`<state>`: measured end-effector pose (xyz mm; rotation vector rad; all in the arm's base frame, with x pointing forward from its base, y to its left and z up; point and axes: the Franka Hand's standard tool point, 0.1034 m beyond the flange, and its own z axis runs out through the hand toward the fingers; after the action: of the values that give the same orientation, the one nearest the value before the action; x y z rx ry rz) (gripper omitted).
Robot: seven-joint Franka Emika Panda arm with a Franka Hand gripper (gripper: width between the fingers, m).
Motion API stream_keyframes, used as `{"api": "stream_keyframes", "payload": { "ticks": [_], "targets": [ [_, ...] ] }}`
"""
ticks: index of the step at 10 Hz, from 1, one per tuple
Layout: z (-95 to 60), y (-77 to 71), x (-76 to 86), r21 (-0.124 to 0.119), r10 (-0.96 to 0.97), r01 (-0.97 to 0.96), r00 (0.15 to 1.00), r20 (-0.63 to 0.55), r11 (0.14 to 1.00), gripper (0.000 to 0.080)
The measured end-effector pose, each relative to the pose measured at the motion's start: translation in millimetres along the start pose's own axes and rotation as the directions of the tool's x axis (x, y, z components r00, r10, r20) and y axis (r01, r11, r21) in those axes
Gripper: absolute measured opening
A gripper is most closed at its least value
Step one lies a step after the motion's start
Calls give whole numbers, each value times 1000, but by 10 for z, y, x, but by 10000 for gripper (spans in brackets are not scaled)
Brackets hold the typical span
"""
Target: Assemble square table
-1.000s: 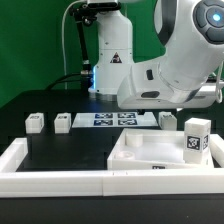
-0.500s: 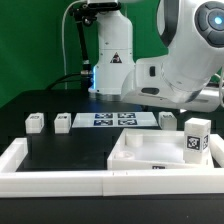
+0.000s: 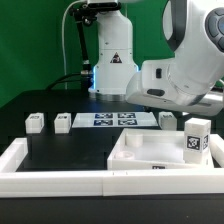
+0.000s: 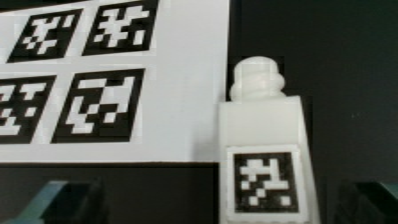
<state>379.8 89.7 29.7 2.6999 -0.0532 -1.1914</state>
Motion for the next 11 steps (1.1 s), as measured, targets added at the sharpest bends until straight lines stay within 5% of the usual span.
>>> {"api": "stream_keyframes", "payload": {
  "ticks": [2,5,11],
  "targets": [
    [3,-34,-4,32,-31,31,1000,3,999,648],
    [-24,-40,82,147,-18,22,999,-30,989,648],
    [17,7,89,159,18,-13,999,-27,987,648]
  ]
}}
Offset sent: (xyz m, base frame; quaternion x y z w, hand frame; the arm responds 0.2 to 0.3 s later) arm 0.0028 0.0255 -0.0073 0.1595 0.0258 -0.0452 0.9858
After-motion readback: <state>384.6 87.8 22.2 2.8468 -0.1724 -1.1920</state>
